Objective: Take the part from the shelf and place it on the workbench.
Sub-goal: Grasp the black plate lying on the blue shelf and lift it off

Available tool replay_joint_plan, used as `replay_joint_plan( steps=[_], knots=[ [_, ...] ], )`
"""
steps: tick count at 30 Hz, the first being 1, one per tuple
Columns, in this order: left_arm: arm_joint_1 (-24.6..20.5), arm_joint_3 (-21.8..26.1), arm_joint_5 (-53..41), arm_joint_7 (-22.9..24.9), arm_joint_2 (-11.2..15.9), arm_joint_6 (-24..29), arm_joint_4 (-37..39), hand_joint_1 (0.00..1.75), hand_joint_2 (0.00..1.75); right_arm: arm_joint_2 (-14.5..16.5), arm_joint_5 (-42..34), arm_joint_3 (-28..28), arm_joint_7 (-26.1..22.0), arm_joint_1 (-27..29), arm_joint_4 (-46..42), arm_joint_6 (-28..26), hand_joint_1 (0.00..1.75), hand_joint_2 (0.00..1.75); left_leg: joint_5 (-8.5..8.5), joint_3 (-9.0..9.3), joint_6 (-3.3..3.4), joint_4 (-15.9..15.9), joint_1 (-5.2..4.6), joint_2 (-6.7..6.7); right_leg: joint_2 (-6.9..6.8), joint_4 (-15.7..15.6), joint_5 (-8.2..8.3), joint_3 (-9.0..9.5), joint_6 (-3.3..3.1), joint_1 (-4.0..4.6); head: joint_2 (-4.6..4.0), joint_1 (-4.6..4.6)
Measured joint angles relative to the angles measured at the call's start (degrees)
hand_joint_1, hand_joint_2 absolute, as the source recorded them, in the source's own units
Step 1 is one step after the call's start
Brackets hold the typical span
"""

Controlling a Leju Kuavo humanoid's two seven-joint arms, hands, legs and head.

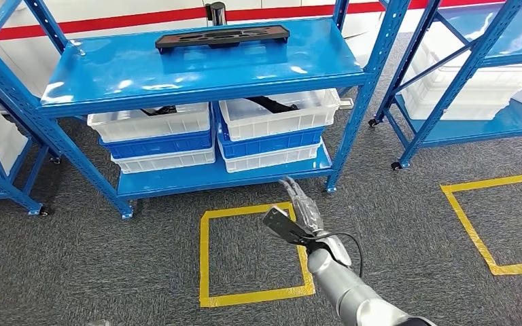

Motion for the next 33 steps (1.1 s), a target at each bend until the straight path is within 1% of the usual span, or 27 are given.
replay_joint_plan(
  steps=[3, 7, 10, 15, 20, 23, 26, 29, 33],
  knots=[
    [-0.7, -0.9, -1.5, 1.0, 0.0, -0.3, 0.0, 0.00, 0.00, -1.3, 3.1, 0.7, 3.5, 1.0, -9.3, 2.3, 0.00, 1.75, 0.00, -0.03, 0.00, 0.0, -0.02, 0.01, 0.00, 0.0, 0.00, -0.02, 0.00, -0.02, 0.00, 0.00],
    [-1.3, -1.7, -3.1, 1.8, 0.0, -0.8, 0.0, 0.00, 0.00, -3.4, 6.8, 1.1, 6.0, 1.5, -20.0, 4.6, 0.00, 1.75, 0.00, -0.06, 0.00, 0.0, -0.05, 0.01, 0.00, 0.0, 0.01, -0.02, 0.02, -0.04, 0.00, 0.00],
    [-1.6, -2.5, -4.7, 2.7, 0.0, -0.8, 0.0, 0.00, 0.00, -5.8, 9.0, 1.4, 8.4, -0.1, -27.5, 7.8, 0.00, 1.75, 0.01, -0.12, 0.03, 0.1, -0.06, 0.01, 0.00, 0.0, 0.04, -0.03, 0.06, -0.06, 0.00, 0.00],
    [-2.1, -3.2, -6.5, 3.5, 0.0, -1.2, 0.0, 0.00, 0.00, -9.7, 8.2, 1.5, 12.0, -7.4, -34.8, 14.8, 0.00, 1.75, 0.06, -0.13, 0.09, 0.1, -0.05, 0.01, 0.01, 0.0, 0.09, -0.02, 0.13, -0.08, 0.00, 0.00],
    [-2.7, -4.0, -7.9, 4.1, 0.0, -1.6, 0.0, 0.00, 0.00, -11.8, 7.9, 2.2, 14.3, -14.3, -36.5, 17.7, 0.00, 1.75, 0.09, -0.20, 0.13, 0.2, -0.06, 0.01, 0.01, 0.0, 0.11, -0.02, 0.15, -0.08, 0.00, 0.00],
    [-3.4, -4.5, -8.7, 4.2, 0.0, -1.8, 0.0, 0.00, 0.00, -12.0, 8.1, 4.1, 16.5, -19.3, -35.7, 18.8, 0.00, 1.75, 0.09, -0.23, 0.13, 0.2, -0.04, 0.02, 0.01, 0.0, 0.12, -0.02, 0.17, -0.09, 0.00, 0.00],
    [-3.9, -4.9, -9.2, 4.2, 0.0, -1.8, 0.0, 0.00, 0.00, -11.4, 7.7, 5.7, 17.5, -23.0, -34.1, 19.0, 0.00, 1.75, 0.09, -0.21, 0.13, 0.2, -0.02, 0.01, 0.01, 0.0, 0.12, -0.02, 0.17, -0.09, 0.00, 0.00],
    [-4.1, -5.3, -9.5, 4.2, -0.1, -1.8, 0.0, 0.00, 0.00, -10.5, 7.7, 6.9, 17.7, -24.5, -32.9, 18.5, 0.00, 1.75, 0.09, -0.23, 0.13, 0.2, -0.01, -0.01, 0.01, 0.0, 0.11, -0.03, 0.17, -0.08, 0.00, 0.00],
    [-4.4, -5.5, -10.2, 4.4, -0.3, -1.8, 0.0, 0.00, 0.00, -8.9, 8.5, 8.6, 18.4, -24.8, -31.4, 17.3, 0.00, 1.75, 0.09, -0.26, 0.13, 0.1, -0.01, 0.03, 0.03, 0.1, 0.11, -0.03, 0.17, -0.08, 0.00, 0.00]
  ],
)
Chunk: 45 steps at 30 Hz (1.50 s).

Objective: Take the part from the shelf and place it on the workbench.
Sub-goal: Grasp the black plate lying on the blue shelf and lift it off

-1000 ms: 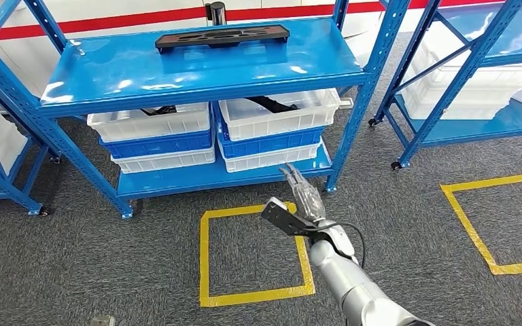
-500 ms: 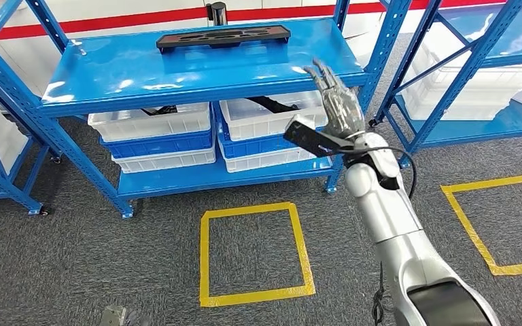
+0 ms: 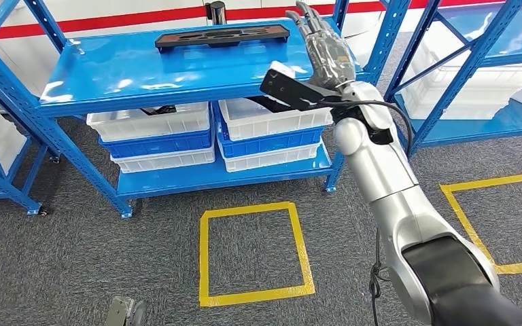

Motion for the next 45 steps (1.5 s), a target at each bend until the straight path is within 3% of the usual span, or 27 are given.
replay_joint_plan(
  steps=[10, 23, 27, 30, 32, 35, 37, 38, 40, 41, 42, 45],
  knots=[
    [-0.7, -0.4, -0.8, 0.3, -0.7, -0.5, 0.0, 0.00, 0.00, 5.5, 2.5, 3.8, 2.0, 0.8, 2.4, -1.5, 0.00, 1.75, 0.00, 0.01, 0.00, 0.0, 0.00, -0.01, 0.02, 0.0, 0.00, -0.05, 0.00, 0.00, 0.00, 0.00],
    [-1.0, -0.9, -1.3, 0.4, -0.7, -0.4, 0.0, 0.00, 0.00, 6.5, 3.7, 4.1, 2.6, 1.6, 2.6, 0.6, 0.00, 1.75, -0.05, -0.24, 0.06, 0.4, -0.05, -0.02, 0.00, 0.0, 0.05, -0.02, 0.09, -0.32, 0.00, 0.00],
    [-1.2, -0.7, -0.4, 0.0, -0.3, -0.4, 0.0, 0.00, 0.00, 7.0, 3.6, 4.1, 1.5, 0.5, 3.3, 1.0, 0.00, 1.75, -0.30, -0.53, 0.51, 0.7, -0.10, -0.02, 0.01, -0.2, 0.18, -0.06, 0.32, -0.40, 0.00, 0.00],
    [-1.2, -0.6, -0.1, -0.5, -0.2, -0.3, 0.0, 0.00, 0.00, 7.5, 3.4, 4.1, 0.8, -0.7, 4.1, 0.9, 0.00, 1.75, -0.17, -0.07, 1.45, -0.2, -0.03, -0.01, 0.01, 0.8, 0.82, -0.20, 1.32, -0.10, 0.00, 0.06],
    [-1.3, -0.3, 0.2, -0.8, -0.2, -0.2, 0.0, 0.00, 0.00, 7.7, 3.3, 4.1, 0.3, -1.6, 4.7, 0.9, 0.00, 1.75, 0.07, 0.66, 2.02, -0.8, 0.21, -0.02, 0.01, 3.6, -0.16, -1.74, 1.68, 0.00, 0.00, 0.13],
    [-1.3, 0.2, 0.4, -0.9, -0.2, -0.2, 0.0, 0.00, 0.00, 7.8, 3.1, 4.1, 0.0, -2.6, 5.8, 0.9, 0.00, 1.75, 0.00, 0.86, 2.20, -0.9, 0.31, -0.05, 0.02, 13.5, -3.68, -7.92, 1.46, -0.07, 0.00, 0.19],
    [-1.3, 0.3, 0.5, -0.9, -0.2, -0.2, 0.0, 0.00, 0.00, 7.8, 3.0, 4.1, -0.1, -2.6, 6.4, 0.8, 0.00, 1.75, -0.24, 1.03, 2.05, -0.8, 0.37, -0.22, 0.01, 16.7, -3.91, -10.70, 1.84, -0.19, 0.00, 0.21],
    [-1.3, 0.3, 0.5, -0.9, -0.2, -0.2, 0.0, 0.00, 0.00, 7.8, 3.0, 4.1, -0.2, -2.6, 6.6, 0.8, 0.00, 1.75, -0.44, 1.24, 1.86, -0.8, 0.46, -0.33, 0.01, 15.2, -2.57, -10.61, 2.48, -0.33, 0.00, 0.20],
    [-1.3, 0.4, 0.7, -0.9, -0.2, -0.2, 0.0, 0.00, 0.00, 7.8, 3.0, 4.1, -0.4, -2.9, 7.1, 0.7, 0.00, 1.75, -1.07, 1.80, 1.29, -0.6, 0.70, -0.44, 0.00, 7.6, 1.71, -8.14, 3.93, -0.67, 0.00, 0.21],
    [-1.3, 0.5, 0.8, -0.9, -0.2, -0.2, 0.0, 0.00, 0.00, 7.8, 2.9, 4.1, -0.6, -3.1, 7.4, 0.6, 0.00, 1.75, -1.44, 2.02, 0.92, -0.5, 0.75, -0.45, 0.03, 3.8, 3.21, -6.90, 4.16, -0.65, 0.00, 0.21],
    [-1.4, 0.6, 0.9, -0.9, -0.2, -0.2, 0.0, 0.00, 0.00, 7.9, 2.8, 4.1, -0.7, -3.4, 7.7, 0.4, 0.00, 1.75, -1.76, 2.04, 0.58, -0.4, 0.76, -0.43, 0.05, 1.5, 3.83, -5.98, 3.67, -0.49, 0.00, 0.22],
    [-1.5, 1.0, 1.2, -0.9, -0.2, -0.1, 0.0, 0.00, 0.00, 8.3, 2.7, 4.2, -1.1, -3.8, 8.6, 0.0, 0.00, 1.75, -2.23, 1.74, -0.23, -0.2, 0.68, -0.33, 0.02, 0.7, 3.73, -5.38, 0.85, -0.01, 0.00, 0.02]
  ],
)
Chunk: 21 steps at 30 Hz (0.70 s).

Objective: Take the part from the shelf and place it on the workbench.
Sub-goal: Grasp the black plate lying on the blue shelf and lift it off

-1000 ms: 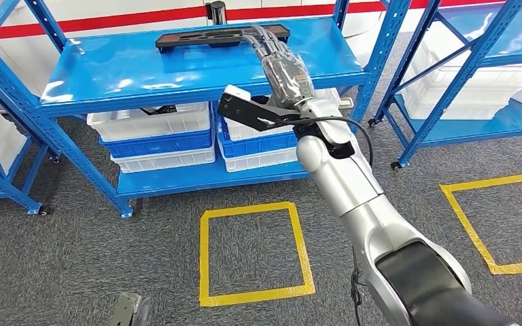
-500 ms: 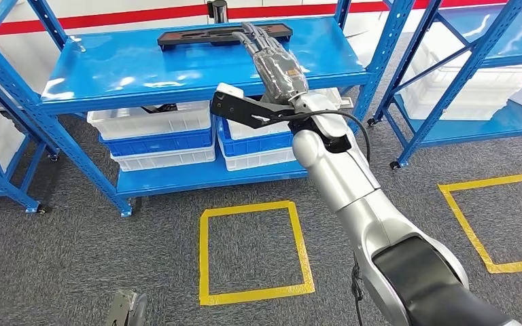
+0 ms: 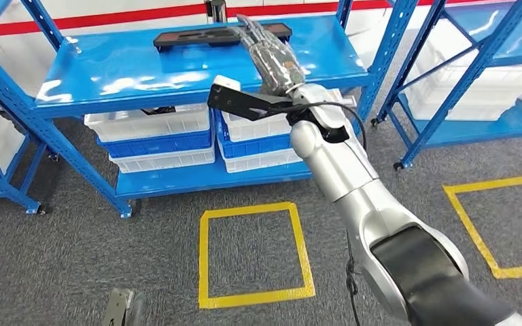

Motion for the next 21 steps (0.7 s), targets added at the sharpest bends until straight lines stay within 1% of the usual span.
replay_joint_plan(
  steps=[1, 2, 3, 4, 5, 6, 7, 8, 9, 10, 11, 12, 13, 15, 16, 17, 18, 19, 20, 21],
  knots=[
    [-0.1, 0.2, 0.2, 0.0, 0.0, 0.0, 0.0, 0.00, 0.00, 0.2, 0.0, 0.0, -0.2, -0.1, 0.3, -0.2, 0.00, 1.75, -0.07, -0.22, -0.20, 0.4, 0.06, 0.16, 0.01, 0.0, 0.17, 0.18, -0.46, -0.17, 0.00, -0.07],
    [-0.2, 0.4, 0.3, 0.0, 0.0, 0.1, 0.0, 0.00, 0.00, 0.4, -0.1, 0.0, -0.5, -0.4, 0.7, -0.4, 0.00, 1.75, -0.10, -0.81, -0.42, 1.6, 0.11, 0.46, -0.03, -0.1, 0.02, 0.49, -0.84, -0.36, 0.00, -0.12],
    [-0.4, 0.6, 0.5, 0.0, 0.1, 0.2, 0.0, 0.00, 0.00, 0.7, -0.2, 0.0, -1.0, -0.9, 1.2, -0.6, 0.00, 1.75, -0.31, -2.15, -0.70, 3.7, 0.21, 0.85, 0.00, -0.2, -0.21, 0.90, -1.19, -0.52, 0.00, -0.19],
    [-0.6, 0.8, 0.7, 0.0, 0.1, 0.3, 0.0, 0.00, 0.00, 1.1, -0.3, 0.0, -1.4, -1.4, 1.8, -0.9, 0.00, 1.75, -0.86, -4.27, -1.02, 7.0, 0.33, 1.28, 0.00, -0.3, -0.50, 1.30, -1.60, -0.61, 0.00, -0.26],
    [-0.8, 1.0, 0.9, 0.0, 0.1, 0.4, 0.0, 0.00, 0.00, 1.5, -0.4, 0.0, -1.7, -1.9, 2.5, -1.1, 0.00, 1.75, -1.82, -6.83, -1.38, 10.7, 0.42, 1.59, -0.02, -0.3, -0.84, 1.67, -2.07, -0.55, 0.00, -0.33],
    [-0.8, 1.2, 1.1, -0.1, 0.1, 0.4, 0.0, 0.00, 0.00, 1.8, -0.5, 0.1, -2.0, -2.2, 3.3, -1.3, 0.00, 1.75, -2.85, -9.43, -1.69, 14.1, 0.54, 1.78, -0.01, -0.3, -1.21, 2.03, -2.41, -0.44, 0.00, -0.37],
    [-0.8, 1.4, 1.3, -0.1, 0.1, 0.5, 0.1, 0.00, 0.00, 2.2, -0.6, 0.1, -2.2, -2.4, 4.0, -1.4, 0.00, 1.75, -3.39, -11.51, -1.86, 16.1, 0.61, 1.89, 0.00, -0.3, -1.59, 2.46, -2.63, -0.35, 0.00, -0.37],
    [-0.7, 1.6, 1.4, -0.2, 0.2, 0.5, 0.1, 0.00, 0.00, 2.5, -0.7, 0.1, -2.5, -2.5, 4.7, -1.6, 0.00, 1.75, -2.82, -12.70, -1.89, 16.4, 0.62, 1.95, 0.01, -0.3, -2.00, 2.95, -2.72, -0.26, 0.00, -0.36],
    [-0.7, 1.9, 1.5, -0.2, 0.2, 0.6, 0.1, 0.00, 0.00, 2.8, -0.7, 0.1, -2.8, -2.7, 5.3, -1.8, 0.00, 1.75, -0.90, -12.80, -1.72, 14.6, 0.60, 1.98, 0.03, -0.3, -2.44, 3.53, -2.70, -0.18, 0.00, -0.37],
    [-0.7, 2.1, 1.6, -0.2, 0.3, 0.6, 0.1, 0.00, 0.00, 3.2, -0.9, 0.2, -3.1, -3.0, 5.9, -2.0, 0.00, 1.75, 2.03, -11.92, -1.36, 11.1, 0.53, 2.01, 0.05, -0.3, -2.89, 4.18, -2.66, -0.08, 0.00, -0.36],
    [-0.8, 2.3, 1.7, -0.2, 0.5, 0.6, 0.1, 0.00, 0.00, 3.6, -1.0, 0.2, -3.3, -3.3, 6.5, -2.2, 0.00, 1.75, 4.84, -10.58, -0.84, 7.1, 0.38, 2.11, 0.05, -0.4, -3.33, 4.79, -2.60, -0.02, 0.00, -0.33],
    [-0.8, 2.5, 1.8, -0.2, 0.6, 0.7, 0.1, 0.00, 0.00, 3.9, -1.1, 0.2, -3.5, -3.7, 7.0, -2.4, 0.00, 1.75, 6.61, -9.35, -0.32, 3.6, 0.11, 2.29, 0.05, -0.5, -3.67, 5.23, -2.48, 0.09, 0.00, -0.31],
    [-0.9, 2.6, 1.9, -0.3, 0.7, 0.7, 0.1, 0.00, 0.00, 4.1, -1.2, 0.3, -3.6, -4.1, 7.5, -2.6, 0.00, 1.75, 7.39, -8.34, 0.16, 1.3, -0.19, 2.44, 0.03, -0.7, -3.95, 5.45, -2.26, 0.15, 0.00, -0.31],
    [-1.0, 2.7, 2.1, -0.4, 0.8, 0.8, 0.2, 0.00, 0.00, 4.4, -1.2, 0.3, -3.8, -4.6, 8.2, -2.7, 0.00, 1.75, 6.91, -7.47, 0.83, -0.1, -0.72, 2.57, -0.07, -0.9, -3.97, 5.83, -1.60, 0.34, 0.00, -0.32],
    [-1.0, 2.7, 2.1, -0.4, 0.9, 0.9, 0.2, 0.00, 0.00, 4.5, -1.3, 0.4, -3.9, -4.7, 8.5, -2.8, 0.00, 1.75, 6.95, -6.81, 1.15, -0.6, -0.70, 2.45, -0.12, -0.8, -4.10, 5.95, -1.21, 0.46, 0.00, -0.32],
    [-1.0, 2.9, 2.2, -0.5, 0.9, 0.9, 0.2, 0.00, 0.00, 4.7, -1.4, 0.4, -4.1, -4.9, 8.8, -2.9, 0.00, 1.75, 6.99, -6.21, 1.42, -1.1, -0.66, 2.34, -0.14, -0.2, -4.28, 5.94, -0.88, 0.56, 0.00, -0.30],
    [-1.0, 3.0, 2.2, -0.5, 1.0, 1.0, 0.2, 0.00, 0.00, 4.8, -1.4, 0.5, -4.2, -5.2, 9.1, -2.9, 0.00, 1.75, 6.94, -5.59, 1.71, -1.4, -0.55, 2.25, -0.12, 1.3, -4.71, 5.30, -0.65, 0.62, 0.00, -0.30],
    [-1.1, 3.2, 2.3, -0.5, 0.9, 1.1, 0.2, 0.00, 0.00, 4.9, -1.5, 0.5, -4.4, -5.5, 9.4, -3.0, 0.00, 1.75, 6.89, -5.07, 1.90, -1.7, -0.42, 2.14, -0.09, 3.9, -5.50, 3.85, -0.50, 0.56, 0.00, -0.24],
    [-1.2, 3.3, 2.4, -0.5, 0.9, 1.1, 0.2, 0.00, 0.00, 5.0, -1.6, 0.6, -4.5, -5.8, 9.7, -3.0, 0.00, 1.75, 6.70, -4.82, 2.04, -1.7, -0.41, 2.06, -0.06, 7.4, -6.44, 1.77, -0.45, 0.44, 0.00, -0.22],
    [-1.2, 3.4, 2.4, -0.5, 0.9, 1.1, 0.2, 0.00, 0.00, 5.1, -1.6, 0.7, -4.6, -5.9, 10.2, -3.1, 0.00, 1.75, 6.47, -4.67, 2.11, -1.7, -0.39, 1.95, -0.05, 11.1, -7.50, -0.69, -0.46, 0.37, 0.00, -0.19]
  ],
)
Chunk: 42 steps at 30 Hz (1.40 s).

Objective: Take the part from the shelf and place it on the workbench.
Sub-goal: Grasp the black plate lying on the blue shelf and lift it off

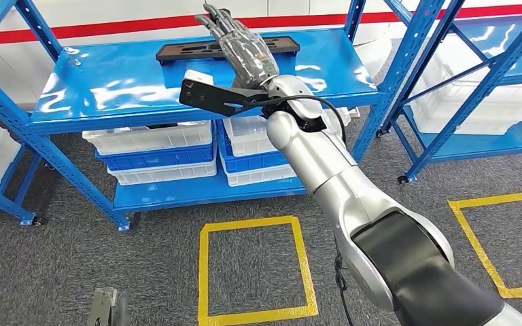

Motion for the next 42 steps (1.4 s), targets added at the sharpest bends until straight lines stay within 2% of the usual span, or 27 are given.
replay_joint_plan(
  steps=[1, 2, 3, 5, 6, 8, 9, 11, 13, 16, 17, 18, 19, 21, 22, 23, 25, 27, 29, 31, 32, 33, 34, 35, 37, 39, 42],
  knots=[
    [0.1, 0.1, 0.1, 0.0, 0.0, 0.0, 0.0, 0.00, 0.00, 0.0, 0.0, 0.1, -0.1, 0.0, 0.5, -0.1, 0.00, 1.75, -0.26, 0.20, -0.01, 0.0, 0.00, -0.17, 0.00, 2.8, -0.77, -2.27, 0.11, -0.05, 0.00, 0.03],
    [0.2, 0.2, 0.1, 0.0, -0.1, 0.0, 0.1, 0.00, 0.00, 0.1, 0.0, 0.1, -0.2, 0.1, 0.9, -0.2, 0.00, 1.75, -0.57, 0.47, -0.08, 0.1, 0.00, -0.39, 0.00, 3.8, -0.77, -3.72, 0.32, -0.07, 0.00, 0.02],
    [0.3, 0.2, 0.1, 0.1, -0.1, 0.0, 0.1, 0.00, 0.00, 0.2, 0.0, 0.1, -0.2, 0.0, 1.4, -0.3, 0.00, 1.75, -0.93, 0.80, -0.22, 0.2, 0.01, -0.60, -0.01, 2.7, 0.32, -4.15, 0.72, -0.09, 0.00, 0.03],
    [0.3, 0.3, 0.2, 0.2, -0.2, 0.0, 0.2, 0.00, 0.00, 0.5, 0.0, 0.2, -0.3, -0.4, 2.2, -0.5, 0.00, 1.75, -1.82, 1.46, -0.63, 0.5, 0.04, -0.88, -0.02, -4.7, 5.07, -2.51, 1.62, -0.21, 0.00, 0.04],
    [0.3, 0.4, 0.2, 0.2, -0.2, 0.0, 0.3, 0.00, 0.00, 0.7, -0.1, 0.3, -0.3, -0.7, 2.6, -0.7, 0.00, 1.75, -2.30, 1.70, -0.91, 0.8, 0.01, -0.93, -0.04, -8.4, 6.92, -1.58, 1.53, -0.19, 0.00, 0.03],
    [0.2, 0.5, 0.2, 0.4, -0.2, 0.0, 0.3, 0.00, 0.00, 1.1, -0.1, 0.3, -0.4, -1.3, 3.4, -1.0, 0.00, 1.75, -3.02, 1.77, -1.55, 1.3, -0.07, -0.94, -0.01, -11.9, 8.51, -0.37, 0.26, -0.02, 0.00, -0.01],
    [0.2, 0.5, 0.2, 0.5, -0.2, 0.1, 0.4, 0.00, 0.00, 1.3, -0.2, 0.3, -0.5, -1.4, 3.8, -1.1, 0.00, 1.75, -3.17, 1.82, -1.84, 1.5, -0.12, -0.95, -0.01, -12.0, 8.34, -0.20, -0.62, 0.06, 0.00, -0.03],
    [0.2, 0.6, 0.2, 0.6, -0.1, 0.0, 0.4, 0.00, 0.00, 1.6, -0.2, 0.3, -0.5, -1.7, 4.1, -1.3, 0.00, 1.75, -3.60, 1.75, -2.43, 2.2, 0.01, -0.84, 0.05, -12.0, 8.55, 0.50, -1.55, -0.21, 0.00, -0.05],
    [0.0, 0.7, 0.1, 0.6, 0.0, 0.0, 0.4, 0.00, 0.00, 2.0, -0.2, 0.2, -0.5, -2.2, 4.3, -1.4, 0.00, 1.75, -4.99, -0.03, -3.14, 5.7, 0.32, -0.52, 0.08, -12.1, 8.20, 1.36, -2.18, -0.54, 0.00, -0.12],
    [0.0, 0.7, 0.1, 0.7, 0.0, 0.0, 0.4, 0.00, 0.00, 2.4, -0.2, 0.3, -0.5, -2.6, 4.6, -1.4, 0.00, 1.75, -8.68, -6.67, -4.08, 16.4, 0.83, -0.19, 0.11, -12.1, 7.49, 2.14, -2.83, -0.50, 0.00, -0.17],
    [0.0, 0.7, 0.1, 0.7, 0.0, 0.0, 0.5, 0.00, 0.00, 2.4, -0.2, 0.3, -0.5, -2.6, 4.7, -1.4, 0.00, 1.75, -8.90, -8.34, -4.21, 18.1, 0.93, -0.12, 0.14, -12.1, 7.25, 2.39, -2.85, -0.47, 0.00, -0.18],
    [0.1, 0.7, 0.1, 0.7, 0.1, 0.0, 0.5, 0.00, 0.00, 2.4, -0.2, 0.3, -0.5, -2.6, 4.8, -1.4, 0.00, 1.75, -7.99, -8.93, -4.23, 17.8, 1.00, -0.05, 0.17, -12.1, 6.99, 2.70, -2.77, -0.46, 0.00, -0.18],
    [0.1, 0.7, 0.1, 0.7, 0.1, 0.0, 0.5, 0.00, 0.00, 2.5, -0.2, 0.3, -0.5, -2.6, 4.9, -1.4, 0.00, 1.75, -5.94, -8.31, -4.12, 15.2, 1.03, 0.01, 0.20, -12.1, 6.69, 3.11, -2.67, -0.45, 0.00, -0.18],
    [0.1, 0.7, 0.1, 0.7, 0.1, 0.0, 0.5, 0.00, 0.00, 2.5, -0.2, 0.3, -0.5, -2.7, 4.9, -1.4, 0.00, 1.75, -1.23, -4.94, -3.63, 7.1, 0.92, 0.11, 0.23, -12.1, 6.05, 4.04, -2.34, -0.38, 0.00, -0.16],
    [0.0, 0.7, 0.1, 0.7, 0.2, 0.0, 0.5, 0.00, 0.00, 2.6, -0.2, 0.3, -0.5, -2.8, 4.9, -1.5, 0.00, 1.75, -0.37, -3.52, -3.31, 3.9, 0.76, 0.15, 0.24, -12.1, 5.76, 4.32, -2.10, -0.27, 0.00, -0.18],
    [0.0, 0.7, 0.0, 0.8, 0.2, 0.0, 0.5, 0.00, 0.00, 2.6, -0.2, 0.3, -0.5, -2.9, 5.0, -1.5, 0.00, 1.75, -0.18, -2.55, -2.97, 2.1, 0.59, 0.17, 0.25, -12.1, 5.49, 4.43, -1.80, -0.15, 0.00, -0.18],
    [-0.1, 0.7, -0.1, 0.8, 0.2, -0.1, 0.5, 0.00, 0.00, 2.6, -0.2, 0.3, -0.4, -3.0, 5.0, -1.5, 0.00, 1.75, -0.87, -1.84, -2.29, 1.5, 0.32, 0.12, 0.24, -12.2, 5.01, 4.57, -1.06, 0.07, 0.00, -0.22],
    [-0.1, 0.7, -0.2, 0.8, 0.2, -0.2, 0.5, 0.00, 0.00, 2.6, -0.2, 0.3, -0.3, -3.0, 5.0, -1.6, 0.00, 1.75, -0.44, -0.96, -1.58, 1.1, 0.52, 0.07, 0.14, -11.3, 4.26, 4.29, -0.51, 0.29, 0.00, -0.18],
    [-0.1, 0.7, -0.4, 0.8, 0.1, -0.6, 0.5, 0.00, 0.00, 2.3, -0.1, 0.2, -0.3, -3.0, 5.0, -1.7, 0.00, 1.75, -0.54, -0.12, -0.95, 0.6, 0.69, 0.10, 0.06, -6.6, 2.57, 1.86, -0.54, 0.35, 0.00, -0.08],
    [-0.2, 0.7, -0.7, 0.8, 0.1, -0.9, 0.5, 0.00, 0.00, 1.7, 0.0, 0.2, -0.3, -2.4, 5.0, -1.9, 0.00, 1.75, -1.03, 0.36, -0.53, 0.6, 0.54, 0.01, 0.06, 0.9, 0.39, -2.63, -0.75, 0.26, 0.00, -0.02],
    [-0.1, 0.7, -0.8, 0.8, 0.1, -1.0, 0.5, 0.00, 0.00, 1.4, 0.1, 0.2, -0.2, -1.9, 5.0, -1.9, 0.00, 1.75, -1.30, 0.59, -0.42, 0.7, 0.47, -0.11, 0.06, 4.1, -0.22, -4.82, -0.69, 0.25, 0.00, -0.03],
    [0.0, 0.7, -1.0, 0.8, 0.0, -1.1, 0.5, 0.00, 0.00, 1.1, 0.1, 0.2, -0.2, -1.4, 5.0, -2.0, 0.00, 1.75, -1.54, 0.83, -0.39, 0.7, 0.40, -0.27, 0.06, 5.4, -0.04, -6.08, -0.48, 0.25, 0.00, -0.02],
    [0.1, 0.7, -1.2, 0.8, 0.0, -1.1, 0.5, 0.00, 0.00, 0.8, 0.2, 0.2, -0.1, -1.0, 5.0, -2.0, 0.00, 1.75, -1.82, 1.14, -0.39, 0.7, 0.33, -0.45, 0.06, 5.0, 0.86, -6.56, -0.16, 0.25, 0.00, -0.02],
    [0.2, 0.7, -1.3, 0.8, -0.1, -1.2, 0.5, 0.00, 0.00, 0.5, 0.3, 0.2, -0.1, -0.7, 4.9, -2.0, 0.00, 1.75, -2.11, 1.48, -0.44, 0.7, 0.28, -0.58, 0.06, 2.6, 2.43, -5.94, 0.18, 0.25, 0.00, -0.02],
    [0.2, 0.7, -1.5, 0.8, -0.2, -1.2, 0.5, 0.00, 0.00, 0.1, 0.4, 0.2, -0.1, -0.4, 4.7, -2.0, 0.00, 1.75, -2.82, 2.23, -0.64, 0.8, 0.22, -0.71, 0.04, -5.1, 6.46, -3.13, 0.71, 0.27, 0.00, -0.01],
    [0.1, 0.7, -1.8, 0.9, -0.4, -1.2, 0.5, 0.00, 0.00, -0.2, 0.5, 0.2, 0.0, -0.3, 4.5, -2.1, 0.00, 1.75, -3.64, 2.69, -1.04, 1.0, -0.08, -0.73, 0.08, -11.2, 9.15, -0.47, 0.38, 0.42, 0.00, -0.03],
    [0.1, 0.7, -2.1, 1.1, -0.6, -1.2, 0.5, 0.00, 0.00, -0.6, 0.8, 0.2, 0.4, 0.2, 4.1, -2.1, 0.00, 1.75, -4.49, 3.09, -1.75, 1.1, -0.09, -0.74, 0.13, -12.7, 9.41, 0.48, -0.84, 0.55, 0.00, -0.10]
  ],
)
